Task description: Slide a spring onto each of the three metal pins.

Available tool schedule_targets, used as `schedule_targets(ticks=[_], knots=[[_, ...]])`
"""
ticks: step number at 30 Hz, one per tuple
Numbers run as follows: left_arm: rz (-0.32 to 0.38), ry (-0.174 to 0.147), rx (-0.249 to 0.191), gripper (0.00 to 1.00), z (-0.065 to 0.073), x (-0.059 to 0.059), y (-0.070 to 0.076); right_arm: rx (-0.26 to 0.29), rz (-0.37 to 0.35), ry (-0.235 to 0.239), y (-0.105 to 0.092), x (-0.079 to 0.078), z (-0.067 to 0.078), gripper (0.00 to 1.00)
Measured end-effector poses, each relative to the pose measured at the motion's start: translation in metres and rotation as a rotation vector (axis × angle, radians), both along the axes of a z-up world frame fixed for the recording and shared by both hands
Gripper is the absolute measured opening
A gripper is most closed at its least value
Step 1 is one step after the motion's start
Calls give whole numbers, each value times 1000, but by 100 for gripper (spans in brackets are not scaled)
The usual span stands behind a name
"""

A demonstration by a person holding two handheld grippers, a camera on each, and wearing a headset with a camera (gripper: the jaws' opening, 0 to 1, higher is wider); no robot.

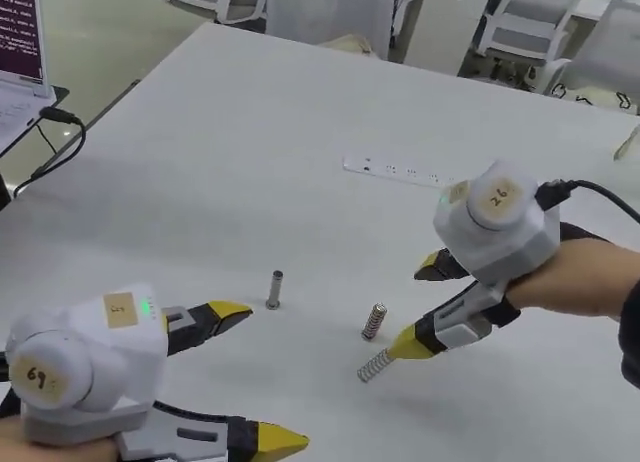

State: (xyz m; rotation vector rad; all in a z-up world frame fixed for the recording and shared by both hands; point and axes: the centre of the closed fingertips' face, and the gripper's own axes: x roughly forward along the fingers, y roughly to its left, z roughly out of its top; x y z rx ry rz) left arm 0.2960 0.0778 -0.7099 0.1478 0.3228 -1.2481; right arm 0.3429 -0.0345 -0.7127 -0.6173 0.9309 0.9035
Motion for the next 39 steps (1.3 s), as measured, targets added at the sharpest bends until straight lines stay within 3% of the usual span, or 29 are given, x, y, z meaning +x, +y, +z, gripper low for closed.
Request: schedule_targets(ticks=[7, 13, 21, 30, 39], knots=[[-19, 11, -1, 74, 0, 3, -12, 54, -20, -31, 4, -10, 13, 68], [-42, 13, 8, 71, -1, 2, -22, 152, -70, -75, 7, -15, 25, 72], [-74, 19, 21, 70, -4, 2, -36, 243, -156, -144, -5, -19, 37, 77], [-99, 34, 39, 67, -9, 2, -50, 331, -269, -223, -27, -24, 42, 82], [-109, 45, 66, 63, -18, 4, -65, 363, -358, -240, -51, -40, 31, 83]])
